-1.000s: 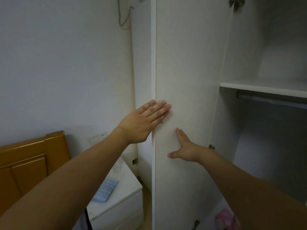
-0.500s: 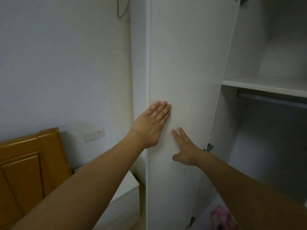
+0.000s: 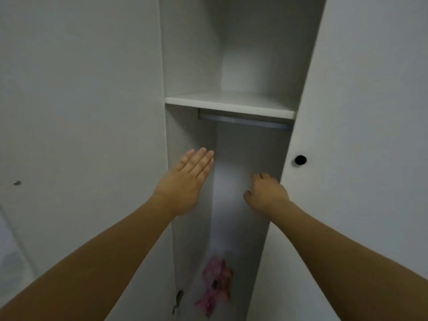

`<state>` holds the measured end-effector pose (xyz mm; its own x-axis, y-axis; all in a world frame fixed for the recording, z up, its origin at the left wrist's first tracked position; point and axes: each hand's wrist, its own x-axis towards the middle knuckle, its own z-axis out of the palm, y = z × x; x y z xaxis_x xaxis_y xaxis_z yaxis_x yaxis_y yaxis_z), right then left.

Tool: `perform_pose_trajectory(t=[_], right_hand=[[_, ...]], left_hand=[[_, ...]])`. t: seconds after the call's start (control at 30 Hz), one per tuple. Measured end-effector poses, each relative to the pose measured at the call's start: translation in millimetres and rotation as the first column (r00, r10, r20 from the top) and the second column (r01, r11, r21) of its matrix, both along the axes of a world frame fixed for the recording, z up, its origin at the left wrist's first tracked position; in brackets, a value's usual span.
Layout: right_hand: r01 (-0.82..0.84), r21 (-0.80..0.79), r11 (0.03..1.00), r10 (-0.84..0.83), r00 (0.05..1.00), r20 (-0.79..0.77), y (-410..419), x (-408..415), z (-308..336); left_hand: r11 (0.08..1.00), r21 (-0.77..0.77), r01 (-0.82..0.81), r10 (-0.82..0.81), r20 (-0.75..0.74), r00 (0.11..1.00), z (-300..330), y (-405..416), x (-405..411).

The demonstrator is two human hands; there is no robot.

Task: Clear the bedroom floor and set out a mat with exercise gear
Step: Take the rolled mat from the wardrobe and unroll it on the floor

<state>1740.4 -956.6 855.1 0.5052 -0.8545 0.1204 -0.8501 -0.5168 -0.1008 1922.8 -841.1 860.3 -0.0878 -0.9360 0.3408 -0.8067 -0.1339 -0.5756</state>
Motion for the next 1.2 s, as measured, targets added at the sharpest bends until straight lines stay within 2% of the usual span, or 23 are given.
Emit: perform_pose_trajectory(t=[0.07,0.17,0.27,0.37,0.47,0.53,0.6,0.67,0.77,0.87,0.97,1.07,1.2], right_hand=[[-0.077,-0.123,0.989,0.059,0.988,-0.144,-8.8,-17.8,-5.6],[-0.204,-0.256,0.945,0.078,0.899,-0.430,-26.9,-31.4,-12.7],[-0.281,-0.406,0.870,-0.067,0.747,-0.661,-44.7,-36.2,-6.7],[-0.289,-0.465,0.837,-0.249,0.557,-0.792,-49.1,-39.3,-0.1],[-0.291,-0.474,0.831,-0.295,0.492,-0.819,-50.4,-44.6,3.1],[-0.281,-0.483,0.829,-0.301,0.502,-0.811,-51.7,-43.9,3.5],[-0.253,-0.486,0.836,-0.334,0.468,-0.818,-53.4,-43.1,2.9],[-0.262,-0.488,0.833,-0.339,0.455,-0.823,-53.4,-43.8,3.3],[-0.249,-0.478,0.842,-0.344,0.435,-0.832,-51.9,-41.9,5.9],[-0.233,-0.473,0.850,-0.356,0.408,-0.841,-46.6,-40.0,4.1],[-0.241,-0.471,0.849,-0.359,0.392,-0.847,-31.2,-37.7,2.9],[-0.252,-0.477,0.842,-0.349,0.419,-0.838,-6.0,-44.2,3.3],[-0.304,-0.504,0.808,-0.323,0.486,-0.812,37.9,-69.1,9.3]], left_hand=[[0.996,-0.042,0.083,-0.088,-0.135,0.987,-10.8,-27.6,-16.4],[0.989,0.122,0.088,-0.045,-0.318,0.947,-36.3,-68.5,-24.6],[0.958,0.212,0.194,-0.086,-0.431,0.898,-61.4,-104.6,-25.4],[0.887,0.269,0.376,-0.152,-0.598,0.787,-82.5,-135.2,-28.0],[0.802,0.325,0.501,-0.155,-0.698,0.699,-95.1,-153.6,-46.2],[0.759,0.322,0.567,-0.162,-0.749,0.642,-97.2,-157.9,-61.0],[0.714,0.290,0.637,-0.189,-0.797,0.574,-103.5,-168.5,-74.4],[0.713,0.256,0.652,-0.165,-0.843,0.512,-111.7,-172.2,-82.7],[0.710,0.219,0.669,-0.050,-0.932,0.359,-116.0,-169.5,-87.3],[0.709,0.211,0.673,0.041,-0.965,0.260,-116.4,-165.6,-90.2],[0.688,0.156,0.708,0.127,-0.988,0.093,-124.5,-161.5,-89.1],[0.652,0.161,0.741,0.194,-0.980,0.043,-133.7,-145.0,-87.0],[0.610,0.125,0.783,0.184,-0.983,0.014,-130.1,-97.4,-96.8]])
